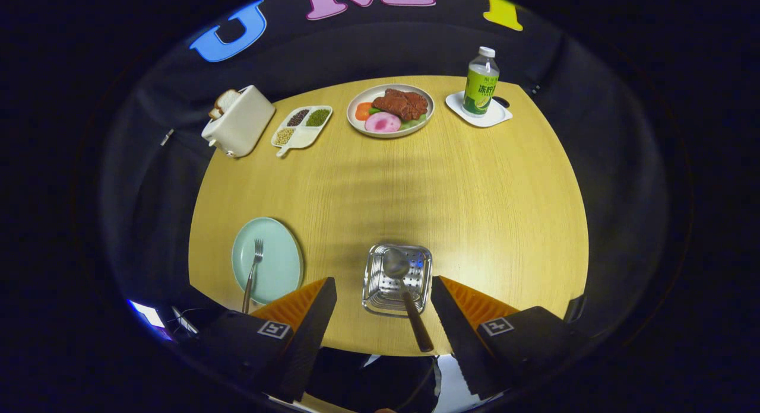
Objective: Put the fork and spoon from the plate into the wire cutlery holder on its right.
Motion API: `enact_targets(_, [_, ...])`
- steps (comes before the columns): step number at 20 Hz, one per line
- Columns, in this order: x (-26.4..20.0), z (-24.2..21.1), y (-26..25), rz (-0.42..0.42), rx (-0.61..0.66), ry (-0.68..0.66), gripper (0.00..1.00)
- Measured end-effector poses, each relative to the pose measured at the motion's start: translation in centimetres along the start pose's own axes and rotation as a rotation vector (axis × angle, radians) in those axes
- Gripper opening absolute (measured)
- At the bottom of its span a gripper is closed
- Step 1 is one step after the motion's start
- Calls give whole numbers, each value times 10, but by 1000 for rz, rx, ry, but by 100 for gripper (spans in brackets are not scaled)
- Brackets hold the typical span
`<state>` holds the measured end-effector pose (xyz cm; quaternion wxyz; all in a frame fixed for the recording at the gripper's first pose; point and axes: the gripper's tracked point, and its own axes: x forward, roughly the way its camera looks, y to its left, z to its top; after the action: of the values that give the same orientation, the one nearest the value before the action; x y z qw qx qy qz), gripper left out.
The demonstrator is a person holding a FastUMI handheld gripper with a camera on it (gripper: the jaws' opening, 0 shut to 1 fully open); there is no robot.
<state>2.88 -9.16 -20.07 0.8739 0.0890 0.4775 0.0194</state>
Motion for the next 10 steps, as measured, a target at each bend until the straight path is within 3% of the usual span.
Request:
enact_targets(5, [-16, 2, 53, 48, -30, -75, 99])
enact_targets(10, [-7, -20, 116, 137, -52, -54, 100])
